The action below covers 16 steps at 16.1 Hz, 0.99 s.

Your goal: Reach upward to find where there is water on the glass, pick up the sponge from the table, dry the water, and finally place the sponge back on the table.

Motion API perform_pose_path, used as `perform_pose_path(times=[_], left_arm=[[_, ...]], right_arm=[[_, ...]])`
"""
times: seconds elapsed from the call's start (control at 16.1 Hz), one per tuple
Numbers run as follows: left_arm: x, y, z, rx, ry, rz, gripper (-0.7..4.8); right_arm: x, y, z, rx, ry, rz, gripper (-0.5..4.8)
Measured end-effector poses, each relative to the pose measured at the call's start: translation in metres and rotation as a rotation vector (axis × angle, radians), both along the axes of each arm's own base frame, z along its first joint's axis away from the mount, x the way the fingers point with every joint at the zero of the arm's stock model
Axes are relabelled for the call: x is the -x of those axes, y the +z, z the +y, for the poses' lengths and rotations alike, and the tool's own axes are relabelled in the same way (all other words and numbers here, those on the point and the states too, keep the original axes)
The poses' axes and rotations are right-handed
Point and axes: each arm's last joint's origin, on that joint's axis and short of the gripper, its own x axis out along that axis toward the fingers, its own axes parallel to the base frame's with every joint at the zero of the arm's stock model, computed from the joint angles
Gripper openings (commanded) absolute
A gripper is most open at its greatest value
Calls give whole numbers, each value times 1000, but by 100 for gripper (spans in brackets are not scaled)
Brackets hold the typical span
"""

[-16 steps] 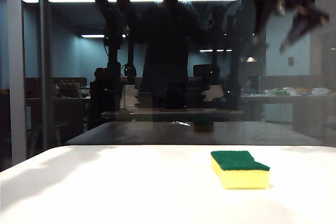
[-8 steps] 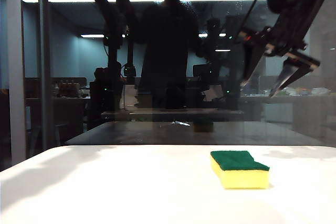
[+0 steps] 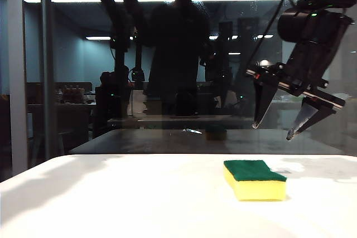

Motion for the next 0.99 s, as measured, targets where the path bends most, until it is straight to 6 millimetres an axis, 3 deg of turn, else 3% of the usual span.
perform_pose_path(times=[0.25, 0.5, 0.99], left_arm=[[0, -2, 0, 1, 0, 21, -5], [-1, -3, 0, 1, 0, 28, -5], [-1, -7, 0, 3, 0, 71, -5]], right_arm=[[22, -19, -2, -28, -52, -5, 338], [38, -40, 28, -38, -23, -16, 338], [38, -48, 35, 26, -70, -44, 338]])
